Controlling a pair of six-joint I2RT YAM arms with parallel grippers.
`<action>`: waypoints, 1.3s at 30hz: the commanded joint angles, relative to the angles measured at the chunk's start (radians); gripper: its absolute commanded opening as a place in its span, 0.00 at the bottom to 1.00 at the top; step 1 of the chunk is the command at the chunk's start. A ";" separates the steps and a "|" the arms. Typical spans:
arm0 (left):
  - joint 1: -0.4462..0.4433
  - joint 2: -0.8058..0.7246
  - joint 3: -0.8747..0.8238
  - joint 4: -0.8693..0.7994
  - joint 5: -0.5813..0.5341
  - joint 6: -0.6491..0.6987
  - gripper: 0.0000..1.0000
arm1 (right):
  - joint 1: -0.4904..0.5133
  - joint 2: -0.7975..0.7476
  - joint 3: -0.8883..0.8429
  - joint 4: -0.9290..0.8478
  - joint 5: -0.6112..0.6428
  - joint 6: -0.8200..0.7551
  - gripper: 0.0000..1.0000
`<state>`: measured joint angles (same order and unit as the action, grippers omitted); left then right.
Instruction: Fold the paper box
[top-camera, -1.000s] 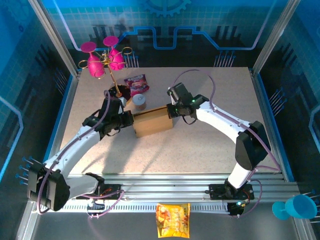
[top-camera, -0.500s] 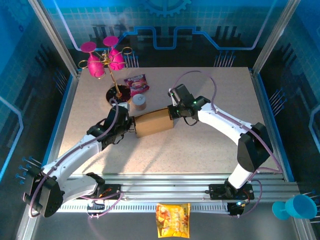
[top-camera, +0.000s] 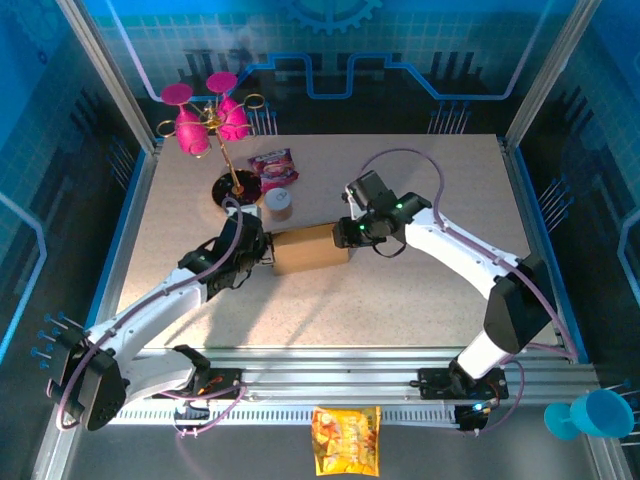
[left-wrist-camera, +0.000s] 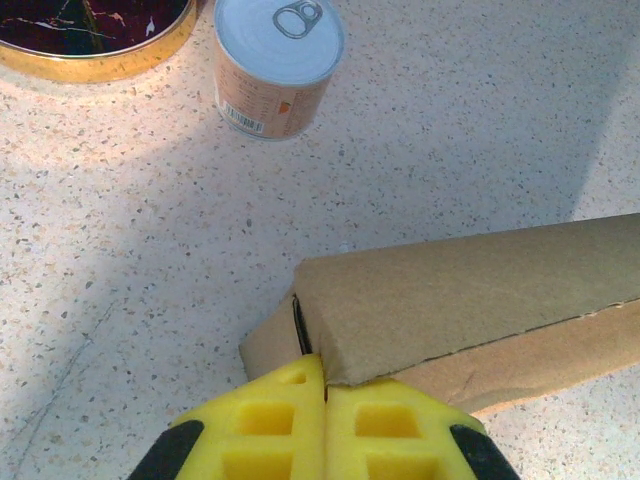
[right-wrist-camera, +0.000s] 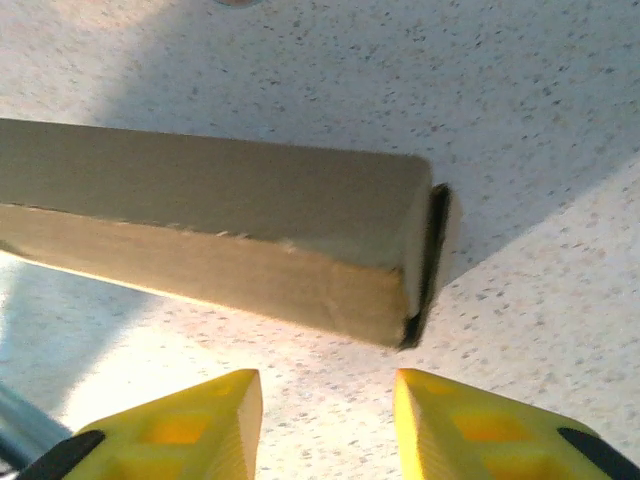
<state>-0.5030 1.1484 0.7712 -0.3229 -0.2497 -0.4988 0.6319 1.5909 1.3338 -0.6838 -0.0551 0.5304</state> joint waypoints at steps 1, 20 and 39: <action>-0.024 0.074 -0.046 -0.210 0.036 -0.017 0.00 | -0.022 -0.061 -0.009 -0.006 -0.096 0.097 0.44; -0.044 0.100 -0.015 -0.216 0.020 -0.028 0.00 | -0.154 -0.154 -0.367 0.690 -0.259 1.244 0.77; -0.045 0.090 0.002 -0.225 0.008 -0.011 0.00 | -0.193 -0.048 -0.434 0.762 -0.311 1.300 0.57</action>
<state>-0.5289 1.1969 0.8158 -0.3386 -0.2882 -0.5179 0.4484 1.5341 0.9142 0.0582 -0.3504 1.8294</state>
